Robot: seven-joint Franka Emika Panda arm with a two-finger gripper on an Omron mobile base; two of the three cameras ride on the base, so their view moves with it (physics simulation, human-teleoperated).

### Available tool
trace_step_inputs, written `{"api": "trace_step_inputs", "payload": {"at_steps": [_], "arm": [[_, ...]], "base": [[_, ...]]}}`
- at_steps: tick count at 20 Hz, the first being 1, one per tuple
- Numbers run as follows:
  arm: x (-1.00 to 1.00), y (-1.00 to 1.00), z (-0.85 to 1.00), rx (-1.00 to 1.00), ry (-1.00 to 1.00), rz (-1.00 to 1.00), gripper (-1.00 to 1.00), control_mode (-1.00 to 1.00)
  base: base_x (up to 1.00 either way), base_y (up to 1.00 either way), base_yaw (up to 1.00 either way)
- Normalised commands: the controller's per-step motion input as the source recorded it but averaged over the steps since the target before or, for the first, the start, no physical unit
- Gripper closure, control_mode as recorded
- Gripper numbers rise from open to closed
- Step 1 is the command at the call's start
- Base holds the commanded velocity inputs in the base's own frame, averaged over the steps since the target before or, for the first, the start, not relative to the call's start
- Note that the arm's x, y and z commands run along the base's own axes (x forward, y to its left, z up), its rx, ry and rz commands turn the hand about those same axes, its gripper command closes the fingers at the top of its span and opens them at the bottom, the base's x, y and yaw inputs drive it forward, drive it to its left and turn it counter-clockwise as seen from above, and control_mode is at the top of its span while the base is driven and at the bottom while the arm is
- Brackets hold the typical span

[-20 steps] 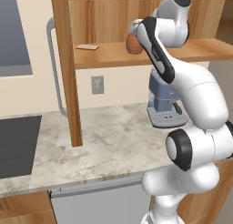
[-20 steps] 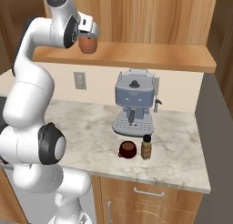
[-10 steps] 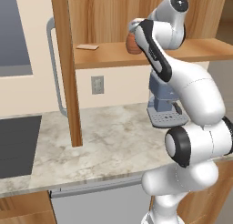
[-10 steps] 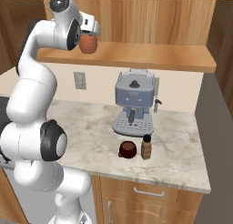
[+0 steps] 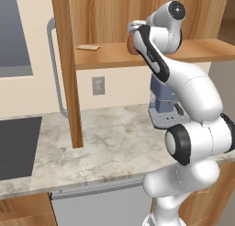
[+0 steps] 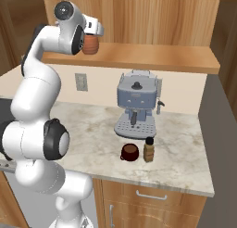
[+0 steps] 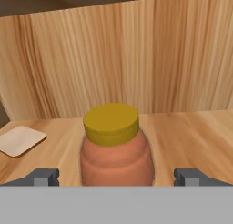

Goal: Pick the cinnamon and honey bottle from the cabinet and place them next to the mug.

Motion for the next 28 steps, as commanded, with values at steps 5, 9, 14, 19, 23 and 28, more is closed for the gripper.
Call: {"api": "trace_step_inputs", "payload": {"at_steps": [5,9,14,19,23,28], "arm": [[0.20,0.00,0.13,0.00,0.06,0.00,-1.00,-1.00],[0.25,0.00,0.08,0.00,0.04,0.00,-1.00,-1.00],[0.29,0.02,0.00,0.00,0.05,0.00,-1.00,-1.00],[0.23,0.06,-0.06,0.00,0.00,0.00,-1.00,-1.00],[0.16,0.09,-0.08,0.00,0.00,0.00,-1.00,-1.00],[0.01,0.04,-0.07,0.00,0.00,0.00,-1.00,-1.00]], "base": [[0.00,0.00,0.00],[0.00,0.00,0.00],[0.00,0.00,0.00],[0.00,0.00,0.00],[0.00,0.00,0.00],[0.00,0.00,0.00]]}}
